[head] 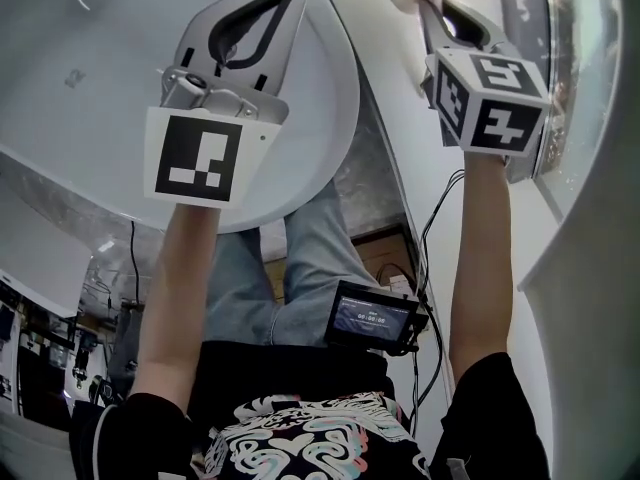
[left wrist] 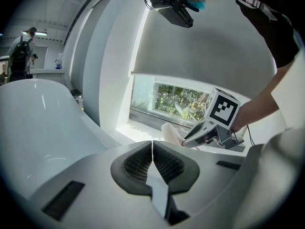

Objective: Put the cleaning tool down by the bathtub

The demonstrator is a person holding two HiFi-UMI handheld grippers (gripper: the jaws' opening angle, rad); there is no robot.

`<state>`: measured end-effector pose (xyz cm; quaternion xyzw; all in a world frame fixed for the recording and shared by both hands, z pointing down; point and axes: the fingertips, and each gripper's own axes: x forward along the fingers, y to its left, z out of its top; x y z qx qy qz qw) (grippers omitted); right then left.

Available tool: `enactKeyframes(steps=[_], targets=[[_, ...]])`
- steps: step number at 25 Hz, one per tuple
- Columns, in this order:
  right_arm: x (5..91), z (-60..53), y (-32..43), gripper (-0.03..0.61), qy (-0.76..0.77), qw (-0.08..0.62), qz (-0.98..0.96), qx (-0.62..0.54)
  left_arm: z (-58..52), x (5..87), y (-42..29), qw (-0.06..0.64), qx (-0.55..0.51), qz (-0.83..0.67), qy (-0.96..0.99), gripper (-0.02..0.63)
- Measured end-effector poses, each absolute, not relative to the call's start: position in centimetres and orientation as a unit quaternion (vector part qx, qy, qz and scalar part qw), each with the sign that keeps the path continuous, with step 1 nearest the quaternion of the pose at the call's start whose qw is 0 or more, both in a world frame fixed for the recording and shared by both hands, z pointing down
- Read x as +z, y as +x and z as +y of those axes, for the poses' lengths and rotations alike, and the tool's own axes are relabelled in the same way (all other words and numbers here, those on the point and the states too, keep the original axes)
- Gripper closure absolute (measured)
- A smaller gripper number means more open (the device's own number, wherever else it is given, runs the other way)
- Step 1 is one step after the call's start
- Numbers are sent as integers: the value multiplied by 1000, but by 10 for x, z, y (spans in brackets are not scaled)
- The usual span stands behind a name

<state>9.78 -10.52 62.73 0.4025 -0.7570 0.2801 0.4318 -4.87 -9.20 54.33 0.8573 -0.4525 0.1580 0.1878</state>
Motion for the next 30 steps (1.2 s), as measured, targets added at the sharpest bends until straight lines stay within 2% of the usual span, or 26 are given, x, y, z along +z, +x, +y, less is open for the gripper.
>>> enactKeyframes(steps=[10, 30], targets=[[655, -106, 98, 502, 392, 455, -756, 261, -86, 554, -50, 193, 170, -453, 854, 595], [672, -112, 99, 500, 417, 453, -746, 254, -89, 568, -52, 202, 166, -460, 848, 595]])
